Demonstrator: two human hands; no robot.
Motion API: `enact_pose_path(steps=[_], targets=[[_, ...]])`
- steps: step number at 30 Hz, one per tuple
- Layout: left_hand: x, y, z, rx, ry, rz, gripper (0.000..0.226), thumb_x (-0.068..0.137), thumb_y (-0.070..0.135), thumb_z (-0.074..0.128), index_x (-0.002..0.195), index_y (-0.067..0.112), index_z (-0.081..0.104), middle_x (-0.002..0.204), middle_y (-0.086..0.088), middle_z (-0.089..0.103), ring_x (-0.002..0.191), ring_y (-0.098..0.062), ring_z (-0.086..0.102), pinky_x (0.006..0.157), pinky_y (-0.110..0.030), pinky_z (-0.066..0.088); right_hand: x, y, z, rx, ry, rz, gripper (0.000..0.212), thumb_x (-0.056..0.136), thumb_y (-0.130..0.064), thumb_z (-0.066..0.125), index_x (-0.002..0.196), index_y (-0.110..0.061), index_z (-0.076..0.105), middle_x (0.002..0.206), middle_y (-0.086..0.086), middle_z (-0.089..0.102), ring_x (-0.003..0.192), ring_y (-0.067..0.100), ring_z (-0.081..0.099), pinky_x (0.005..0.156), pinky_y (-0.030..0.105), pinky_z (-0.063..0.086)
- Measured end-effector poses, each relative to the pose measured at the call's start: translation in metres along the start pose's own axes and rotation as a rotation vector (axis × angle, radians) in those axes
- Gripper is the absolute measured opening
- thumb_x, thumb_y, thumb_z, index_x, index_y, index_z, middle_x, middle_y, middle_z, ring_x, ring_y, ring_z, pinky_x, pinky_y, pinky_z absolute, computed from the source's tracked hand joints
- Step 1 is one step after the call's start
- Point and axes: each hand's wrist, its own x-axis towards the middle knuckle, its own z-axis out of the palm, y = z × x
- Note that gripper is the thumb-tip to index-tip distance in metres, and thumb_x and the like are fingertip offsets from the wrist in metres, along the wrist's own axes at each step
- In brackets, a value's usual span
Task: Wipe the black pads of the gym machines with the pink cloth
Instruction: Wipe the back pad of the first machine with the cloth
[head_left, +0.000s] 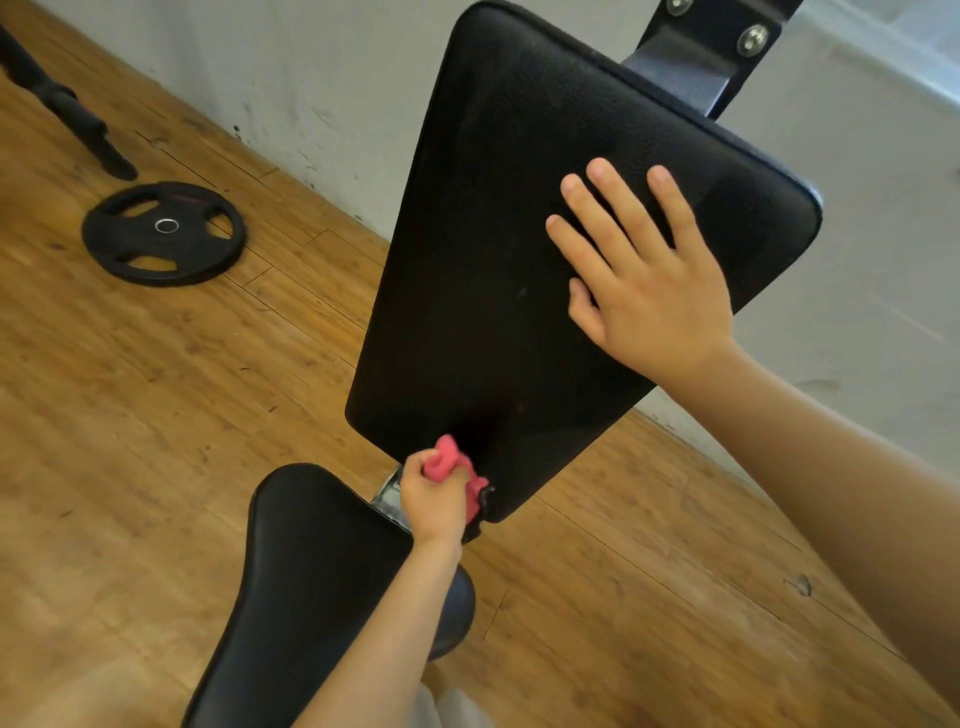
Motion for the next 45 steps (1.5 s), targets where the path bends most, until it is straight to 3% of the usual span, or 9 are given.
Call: enact_pose_path(steps=[10, 12, 15, 20, 24, 29, 35, 38, 45], targets=[[0.022, -0.032, 0.006, 0.107, 0.055, -0.188, 0.022, 0.086, -0.009, 0.055, 0.1, 0.007, 0.05, 0.095, -0.005, 0.054, 0.078, -0.015, 0.057, 0.055, -0.018, 0.043, 0.0, 0.0, 0.002, 0.003, 0.027, 0.003, 0.049, 0.099, -0.03, 0.034, 0.145, -0.012, 0.037, 0.155, 0.013, 0.031, 0.144, 0.031, 0.026, 0.116, 0.049, 0.018], [0.021, -0.032, 0.01, 0.059, 0.029, -0.182, 0.024, 0.085, -0.009, 0.058, 0.098, 0.01, 0.051, 0.101, -0.008, 0.057, 0.084, -0.023, 0.063, 0.06, -0.019, 0.046, 0.0, 0.0, 0.002, -0.001, 0.031, 0.002, 0.049, 0.099, -0.03, 0.034, 0.145, -0.012, 0.037, 0.154, 0.013, 0.032, 0.144, 0.03, 0.027, 0.116, 0.049, 0.018], [0.014, -0.027, 0.016, 0.031, -0.021, -0.184, 0.028, 0.082, -0.007, 0.063, 0.094, 0.017, 0.054, 0.103, -0.01, 0.062, 0.086, -0.027, 0.067, 0.078, -0.037, 0.055, 0.0, 0.0, 0.002, -0.01, 0.036, 0.0, 0.049, 0.099, -0.03, 0.034, 0.145, -0.012, 0.037, 0.154, 0.012, 0.032, 0.143, 0.03, 0.028, 0.115, 0.049, 0.019], [-0.004, -0.001, 0.031, -0.101, -0.105, -0.145, 0.028, 0.084, -0.005, 0.063, 0.104, 0.013, 0.055, 0.096, -0.012, 0.066, 0.076, -0.022, 0.073, 0.074, -0.037, 0.058, 0.0, 0.0, 0.002, -0.017, 0.022, 0.0, 0.049, 0.099, -0.03, 0.034, 0.144, -0.013, 0.037, 0.154, 0.012, 0.032, 0.144, 0.03, 0.027, 0.115, 0.05, 0.019], [-0.021, 0.032, 0.047, -0.046, -0.175, -0.005, 0.032, 0.083, 0.003, 0.068, 0.096, 0.029, 0.056, 0.118, -0.003, 0.056, 0.102, -0.023, 0.061, 0.086, -0.043, 0.055, 0.001, 0.0, 0.001, -0.008, 0.02, 0.004, 0.049, 0.098, -0.03, 0.035, 0.144, -0.013, 0.037, 0.154, 0.012, 0.032, 0.144, 0.03, 0.027, 0.115, 0.05, 0.02], [-0.027, 0.055, 0.049, 0.005, -0.271, 0.093, 0.032, 0.081, 0.006, 0.07, 0.096, 0.031, 0.058, 0.12, 0.003, 0.055, 0.11, -0.019, 0.055, 0.091, -0.044, 0.053, 0.0, 0.001, 0.001, -0.004, 0.008, 0.006, 0.05, 0.098, -0.03, 0.035, 0.144, -0.013, 0.036, 0.155, 0.012, 0.03, 0.144, 0.03, 0.026, 0.116, 0.049, 0.018], [0.011, 0.016, -0.004, -0.127, 0.034, -0.051, 0.024, 0.087, -0.002, 0.061, 0.11, 0.003, 0.058, 0.099, -0.006, 0.062, 0.082, -0.016, 0.063, 0.056, -0.018, 0.052, 0.0, 0.0, 0.002, -0.023, 0.026, 0.004, 0.049, 0.098, -0.031, 0.035, 0.144, -0.013, 0.038, 0.154, 0.012, 0.032, 0.143, 0.03, 0.028, 0.116, 0.049, 0.018], [0.031, -0.003, -0.022, -0.034, 0.172, -0.109, 0.011, 0.092, 0.006, 0.059, 0.102, 0.01, 0.058, 0.104, -0.012, 0.064, 0.081, -0.017, 0.065, 0.059, -0.02, 0.05, 0.0, 0.0, 0.003, -0.015, 0.027, 0.003, 0.05, 0.098, -0.031, 0.035, 0.144, -0.013, 0.038, 0.154, 0.012, 0.032, 0.143, 0.03, 0.028, 0.116, 0.049, 0.015], [0.026, 0.023, 0.006, 0.078, 0.076, -0.001, 0.027, 0.09, -0.004, 0.055, 0.109, 0.014, 0.048, 0.097, 0.0, 0.052, 0.074, -0.008, 0.054, 0.051, -0.012, 0.044, 0.001, 0.0, 0.004, -0.024, 0.038, 0.004, 0.049, 0.098, -0.03, 0.036, 0.144, -0.012, 0.039, 0.154, 0.012, 0.033, 0.143, 0.03, 0.029, 0.115, 0.049, 0.015]])
